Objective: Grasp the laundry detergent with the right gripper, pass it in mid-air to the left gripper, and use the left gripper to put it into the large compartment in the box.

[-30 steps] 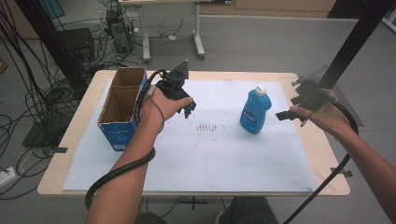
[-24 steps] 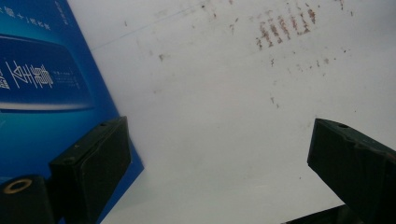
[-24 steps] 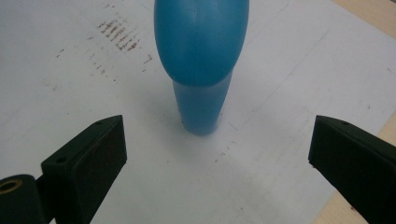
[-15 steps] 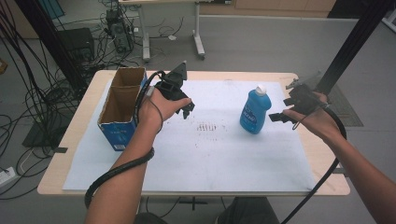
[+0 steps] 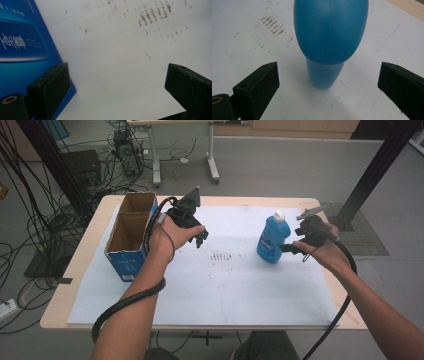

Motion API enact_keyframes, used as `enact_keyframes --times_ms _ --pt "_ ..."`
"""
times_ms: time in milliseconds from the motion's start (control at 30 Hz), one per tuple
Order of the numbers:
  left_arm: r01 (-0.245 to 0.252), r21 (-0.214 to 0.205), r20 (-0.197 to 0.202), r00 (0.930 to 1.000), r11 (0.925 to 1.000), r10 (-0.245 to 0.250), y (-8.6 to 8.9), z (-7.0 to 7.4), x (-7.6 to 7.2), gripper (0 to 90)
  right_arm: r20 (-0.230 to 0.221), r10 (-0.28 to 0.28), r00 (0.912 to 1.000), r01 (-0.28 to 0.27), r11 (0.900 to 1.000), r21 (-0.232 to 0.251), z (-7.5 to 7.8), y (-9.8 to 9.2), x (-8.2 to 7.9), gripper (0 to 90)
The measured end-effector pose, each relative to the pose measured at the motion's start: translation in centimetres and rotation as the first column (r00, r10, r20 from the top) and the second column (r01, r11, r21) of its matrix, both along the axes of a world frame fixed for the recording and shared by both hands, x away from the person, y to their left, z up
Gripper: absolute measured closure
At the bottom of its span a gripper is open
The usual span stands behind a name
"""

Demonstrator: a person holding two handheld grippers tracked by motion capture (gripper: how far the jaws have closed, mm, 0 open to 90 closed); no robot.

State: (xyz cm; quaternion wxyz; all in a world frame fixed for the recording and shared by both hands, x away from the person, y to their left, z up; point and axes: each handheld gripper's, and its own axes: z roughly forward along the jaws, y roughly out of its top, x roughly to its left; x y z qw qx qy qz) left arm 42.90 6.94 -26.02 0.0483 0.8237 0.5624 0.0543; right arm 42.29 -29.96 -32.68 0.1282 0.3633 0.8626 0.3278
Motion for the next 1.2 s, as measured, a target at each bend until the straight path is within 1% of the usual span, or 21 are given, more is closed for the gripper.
enact_keyframes --times_ms 167,267,500,600,733,900,1033,1200 --pt "0.003 0.000 -0.008 1.0000 1.0000 -0.003 0.1 -0.2 0.1 6.7 0.009 0.004 1.0000 -0.004 1.0000 0.000 -0.5 0.4 0.1 3.5" --pt "0.002 -0.003 -0.006 1.0000 1.0000 -0.002 0.1 -0.3 0.2 6.7 0.016 0.010 0.9998 -0.010 0.9999 0.002 -1.0 0.7 0.2 3.5" --pt "-0.002 -0.008 -0.013 0.9999 1.0000 0.002 0.4 -0.6 0.4 6.7 0.012 0.009 0.9999 -0.009 0.9999 0.009 -1.8 1.0 0.4 3.5" --pt "-0.002 -0.006 -0.015 0.9999 1.0000 0.001 0.4 -0.7 0.4 6.8 0.018 0.015 0.9997 -0.015 0.9998 0.012 -2.0 1.2 0.5 3.5" --pt "-0.004 -0.008 -0.017 0.9998 1.0000 0.004 0.3 -0.7 0.5 6.7 0.037 0.022 0.9991 -0.022 0.9996 0.018 -2.4 1.5 0.5 3.4" --pt "0.000 -0.007 -0.012 0.9999 1.0000 0.000 0.3 -0.7 0.6 6.7 0.042 0.019 0.9989 -0.020 0.9995 0.026 -2.6 1.6 0.5 3.4" --pt "0.003 -0.005 -0.013 0.9999 1.0000 -0.003 0.3 -0.7 0.6 6.7 0.055 0.014 0.9984 -0.016 0.9991 0.039 -2.9 1.6 0.5 3.4" --pt "0.005 -0.006 -0.014 0.9999 1.0000 -0.005 0.2 -0.7 0.6 6.7 0.086 0.005 0.9963 -0.009 0.9989 0.047 -3.4 1.8 0.5 3.0"
